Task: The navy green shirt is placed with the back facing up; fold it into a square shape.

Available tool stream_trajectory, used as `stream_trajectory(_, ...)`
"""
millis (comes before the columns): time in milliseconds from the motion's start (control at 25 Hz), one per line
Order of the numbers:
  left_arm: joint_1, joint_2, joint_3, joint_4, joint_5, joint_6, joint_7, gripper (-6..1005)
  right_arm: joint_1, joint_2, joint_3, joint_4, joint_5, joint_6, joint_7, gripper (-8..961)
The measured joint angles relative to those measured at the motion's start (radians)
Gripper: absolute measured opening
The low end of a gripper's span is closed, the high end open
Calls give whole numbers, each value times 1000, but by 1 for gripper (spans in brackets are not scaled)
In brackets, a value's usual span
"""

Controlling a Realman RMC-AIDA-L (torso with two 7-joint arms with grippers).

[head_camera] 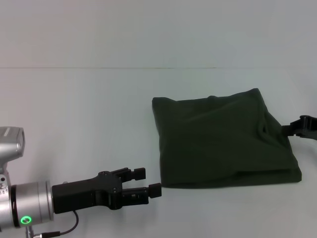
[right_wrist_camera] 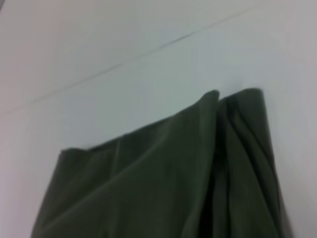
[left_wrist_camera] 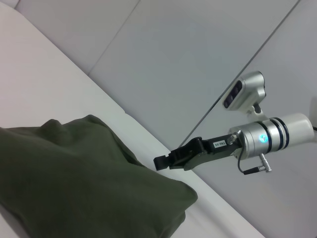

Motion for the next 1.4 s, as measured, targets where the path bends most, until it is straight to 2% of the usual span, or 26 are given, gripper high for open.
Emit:
stream_trajectory(160,-1,0,-1,0,0,0,-1,934,-16,-4,79,-6,36,-56,-37,31)
stream_trajectory(280,-5,2,-1,0,0,0,-2,934,-9,-4,89,-9,64,-83,-54,42)
stream_trajectory(480,-7,3,-1,0,0,-3,-3,933,41,13,30,-4,69,-64,-53,47)
stream_trajectory(520,-7,3,-1,0,0,-3,-3,933,60,23,-5,0,68,-50,-46,46)
stream_trajectory(760,-6,1,-2,0,0,-6,-3,933,85,41,-74,2,16,-1,4,42)
stream_trajectory(920,-6,0,-2,0,0,-6,-3,933,83,52,-82,3,-34,25,27,44)
stream_trajectory(1400,-2,0,-3,0,0,-8,-3,933,22,22,-58,0,-39,51,46,54)
